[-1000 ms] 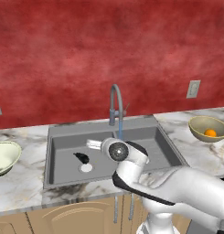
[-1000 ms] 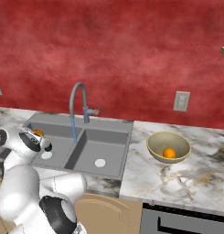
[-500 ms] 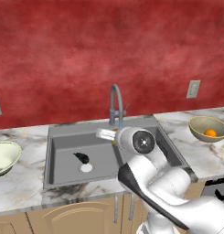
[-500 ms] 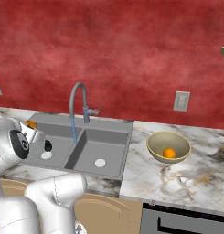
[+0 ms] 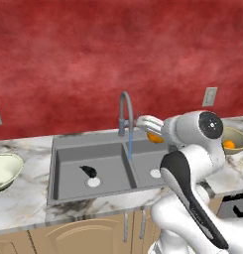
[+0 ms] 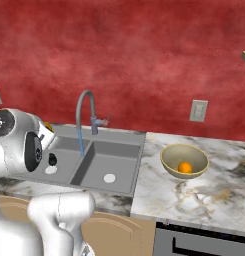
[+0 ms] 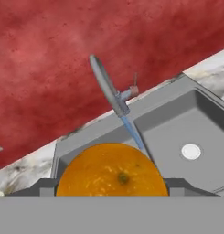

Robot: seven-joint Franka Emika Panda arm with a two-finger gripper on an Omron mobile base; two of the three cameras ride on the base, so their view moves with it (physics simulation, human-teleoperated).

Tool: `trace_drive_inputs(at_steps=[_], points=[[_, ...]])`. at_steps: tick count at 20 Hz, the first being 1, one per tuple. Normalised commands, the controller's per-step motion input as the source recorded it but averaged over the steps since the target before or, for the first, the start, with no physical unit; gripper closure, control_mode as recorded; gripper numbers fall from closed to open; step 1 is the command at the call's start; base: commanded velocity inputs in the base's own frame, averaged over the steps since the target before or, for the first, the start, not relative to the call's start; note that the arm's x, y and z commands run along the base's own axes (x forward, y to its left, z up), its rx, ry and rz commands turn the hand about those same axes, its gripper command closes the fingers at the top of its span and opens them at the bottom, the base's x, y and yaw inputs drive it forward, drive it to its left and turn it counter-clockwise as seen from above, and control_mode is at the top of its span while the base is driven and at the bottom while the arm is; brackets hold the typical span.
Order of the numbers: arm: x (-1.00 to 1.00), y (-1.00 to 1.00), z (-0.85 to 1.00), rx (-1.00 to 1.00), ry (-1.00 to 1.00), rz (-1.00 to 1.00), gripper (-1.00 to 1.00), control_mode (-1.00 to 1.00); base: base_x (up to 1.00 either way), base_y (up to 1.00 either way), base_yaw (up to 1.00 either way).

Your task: Pick the oranges from the sink and place them in one bowl. Place the eggplant in the other bowl. Then turn off the sink faucet.

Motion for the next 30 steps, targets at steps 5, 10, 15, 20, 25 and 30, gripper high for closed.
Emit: trace_drive_inputs(at_steps=[5, 10, 15, 20, 25, 30], points=[[-0.12, -1.00, 0.19, 0.26, 0.06, -0.01, 1.00, -1.00, 0.00, 0.00, 0.00], [-0.01, -1.00, 0.11, 0.26, 0.08, -0.05, 1.00, -1.00, 0.00, 0.00, 0.00], [0.00, -0.96, 0.00, 0.17, 0.06, -0.13, 1.00, -1.00, 0.00, 0.00, 0.00], [0.00, -0.78, 0.00, 0.09, 0.11, -0.14, 1.00, -1.00, 0.00, 0.00, 0.00], [0.07, -0.70, -0.01, 0.01, 0.18, -0.13, 1.00, -1.00, 0.00, 0.00, 0.00], [0.17, -0.56, -0.10, 0.00, 0.14, -0.10, 1.00, -1.00, 0.00, 0.00, 0.00]])
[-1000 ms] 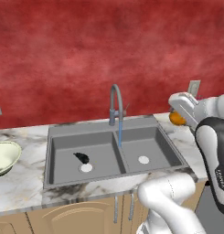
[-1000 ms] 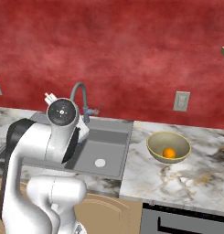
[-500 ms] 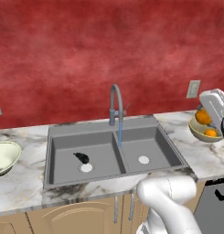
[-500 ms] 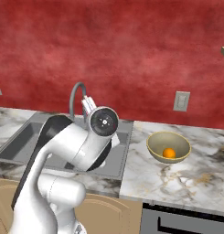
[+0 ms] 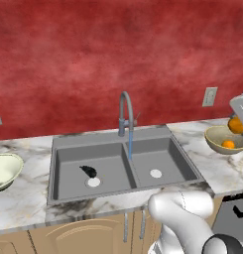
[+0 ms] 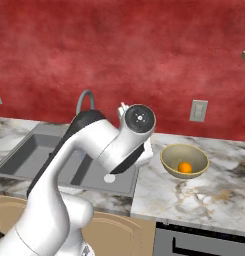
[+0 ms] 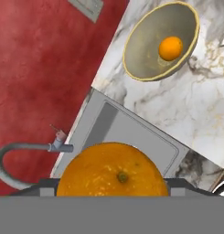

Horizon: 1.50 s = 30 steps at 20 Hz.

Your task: Pick the oranges from the sink and place them in one bowl. Place the eggplant in the other bowl. Then turn off the sink faucet.

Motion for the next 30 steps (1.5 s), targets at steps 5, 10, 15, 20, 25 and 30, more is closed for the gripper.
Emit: trace_drive_inputs(at_steps=[5, 10, 15, 20, 25, 30], points=[[0.15, -0.39, -0.22, 0.00, 0.15, -0.03, 1.00, -1.00, 0.00, 0.00, 0.00], [0.12, -0.27, -0.39, 0.00, 0.13, 0.00, 1.00, -1.00, 0.00, 0.00, 0.00], [0.20, -0.21, -0.33, 0.00, 0.10, 0.00, 1.00, -1.00, 0.00, 0.00, 0.00], [0.32, -0.09, -0.24, 0.00, 0.06, 0.00, 1.00, -1.00, 0.00, 0.00, 0.00], [0.37, -0.12, -0.29, 0.00, 0.08, 0.00, 1.00, -1.00, 0.00, 0.00, 0.00], [0.34, -0.17, -0.33, 0.00, 0.09, 0.00, 1.00, -1.00, 0.00, 0.00, 0.00]])
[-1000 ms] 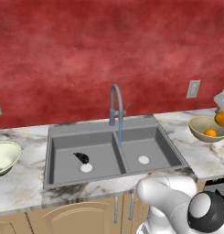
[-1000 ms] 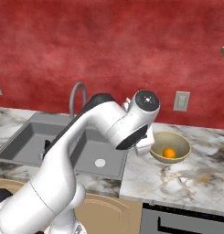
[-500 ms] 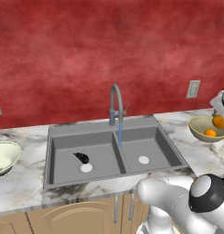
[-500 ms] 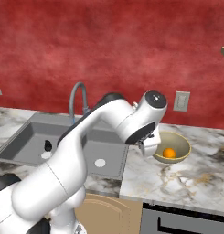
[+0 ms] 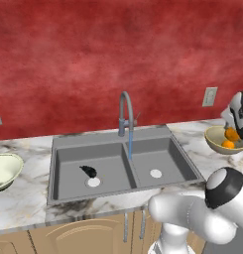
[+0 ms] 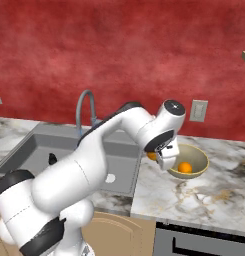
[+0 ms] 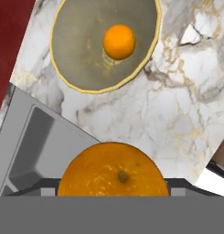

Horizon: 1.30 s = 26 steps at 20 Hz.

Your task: Pick the oranges from the sink and place them in one bowl. Place the eggplant in the other bowl. Then turn off the sink faucet.

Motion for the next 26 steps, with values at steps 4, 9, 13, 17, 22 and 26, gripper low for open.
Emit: trace_drive_inputs(at_steps=[4, 9, 13, 17, 22, 26], points=[[0.33, -0.18, -0.28, 0.00, 0.08, 0.00, 1.00, -1.00, 0.00, 0.00, 0.00], [0.25, -0.27, -0.20, 0.00, 0.05, 0.00, 1.00, -1.00, 0.00, 0.00, 0.00], [0.23, -0.29, -0.21, 0.00, 0.04, 0.00, 1.00, -1.00, 0.00, 0.00, 0.00], [0.21, -0.17, -0.24, 0.00, 0.06, 0.00, 1.00, -1.00, 0.00, 0.00, 0.00], [0.24, -0.02, -0.23, 0.00, 0.07, 0.00, 1.00, -1.00, 0.00, 0.00, 0.00], [0.26, -0.02, -0.22, 0.00, 0.07, 0.00, 1.00, -1.00, 0.00, 0.00, 0.00]])
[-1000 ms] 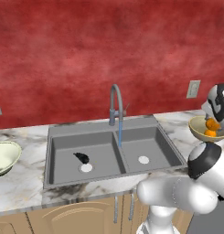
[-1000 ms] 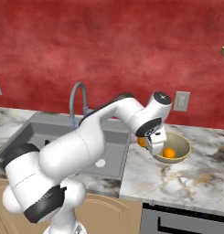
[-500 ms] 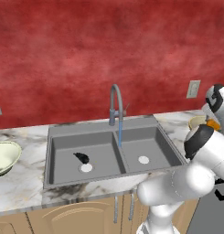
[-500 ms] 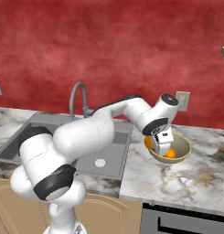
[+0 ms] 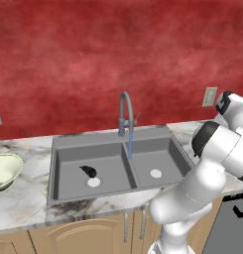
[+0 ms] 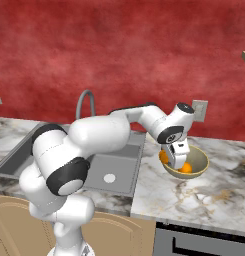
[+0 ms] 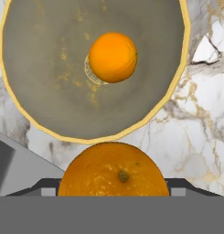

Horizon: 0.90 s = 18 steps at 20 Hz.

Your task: Pick the oranges from the sink and place them in one bowl. Place the eggplant in the other bowl. Then turn off the sink faucet.

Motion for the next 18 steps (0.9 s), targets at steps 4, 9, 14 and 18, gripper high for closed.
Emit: trace_drive_inputs(at_steps=[4, 9, 14, 18], points=[[0.25, -0.07, -0.28, 0.00, 0.08, 0.00, 1.00, -1.00, 0.00, 0.00, 0.00], [0.24, -0.13, -0.23, 0.00, 0.06, 0.00, 1.00, -1.00, 0.00, 0.00, 0.00], [0.27, -0.23, -0.11, 0.00, 0.03, 0.00, 1.00, -1.00, 0.00, 0.00, 0.00], [0.28, -0.29, -0.02, 0.00, 0.03, 0.00, 1.00, -1.00, 0.00, 0.00, 0.00]])
